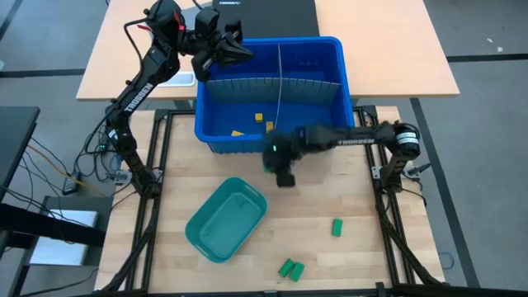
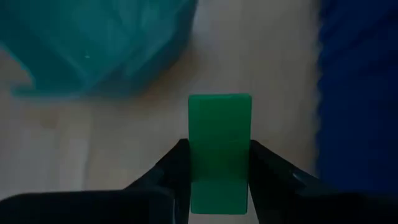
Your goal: Sort Items/Unsort Items
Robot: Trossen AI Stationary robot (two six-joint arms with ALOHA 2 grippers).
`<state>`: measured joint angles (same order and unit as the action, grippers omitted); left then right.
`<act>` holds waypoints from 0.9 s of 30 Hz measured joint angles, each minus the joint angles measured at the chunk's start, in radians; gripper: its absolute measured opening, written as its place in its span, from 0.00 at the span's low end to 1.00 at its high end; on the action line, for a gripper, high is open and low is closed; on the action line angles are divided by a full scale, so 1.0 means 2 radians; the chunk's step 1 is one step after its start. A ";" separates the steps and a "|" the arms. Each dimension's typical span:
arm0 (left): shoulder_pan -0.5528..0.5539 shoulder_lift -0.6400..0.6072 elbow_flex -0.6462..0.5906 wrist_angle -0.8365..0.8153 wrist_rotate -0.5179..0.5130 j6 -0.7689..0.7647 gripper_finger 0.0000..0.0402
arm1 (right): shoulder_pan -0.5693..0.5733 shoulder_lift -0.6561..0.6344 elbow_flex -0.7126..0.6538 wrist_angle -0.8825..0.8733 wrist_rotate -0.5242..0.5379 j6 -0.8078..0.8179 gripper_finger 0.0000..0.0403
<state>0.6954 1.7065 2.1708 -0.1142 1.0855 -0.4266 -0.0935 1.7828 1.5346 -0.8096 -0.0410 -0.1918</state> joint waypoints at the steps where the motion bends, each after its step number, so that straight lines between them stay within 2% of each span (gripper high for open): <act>1: 0.001 0.000 0.000 0.002 0.000 -0.002 0.00 | -0.007 0.000 0.026 -0.001 0.011 -0.005 0.29; 6: 0.007 0.000 0.000 0.038 0.000 -0.027 0.00 | -0.073 -0.002 0.134 0.044 0.077 -0.019 0.29; 11: 0.010 0.000 0.000 0.080 0.000 -0.061 0.00 | -0.170 -0.002 0.169 0.135 0.086 0.009 0.29; 15: 0.010 0.000 0.000 0.088 0.000 -0.067 0.00 | -0.248 -0.001 0.167 0.197 0.061 0.056 0.29; 19: 0.010 0.000 0.000 0.087 -0.013 -0.068 0.00 | -0.298 0.014 0.166 0.235 0.016 0.088 0.29; 22: 0.009 0.000 0.000 0.087 -0.020 -0.068 0.00 | -0.314 0.033 0.166 0.260 -0.017 0.107 0.29; 27: 0.010 0.000 0.000 0.085 -0.025 -0.068 0.00 | -0.314 0.066 0.166 0.275 -0.005 0.113 0.29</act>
<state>0.7147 1.7065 2.1708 0.0568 1.0357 -0.5621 -0.7205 1.9146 1.8671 -0.2591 -0.0517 0.0345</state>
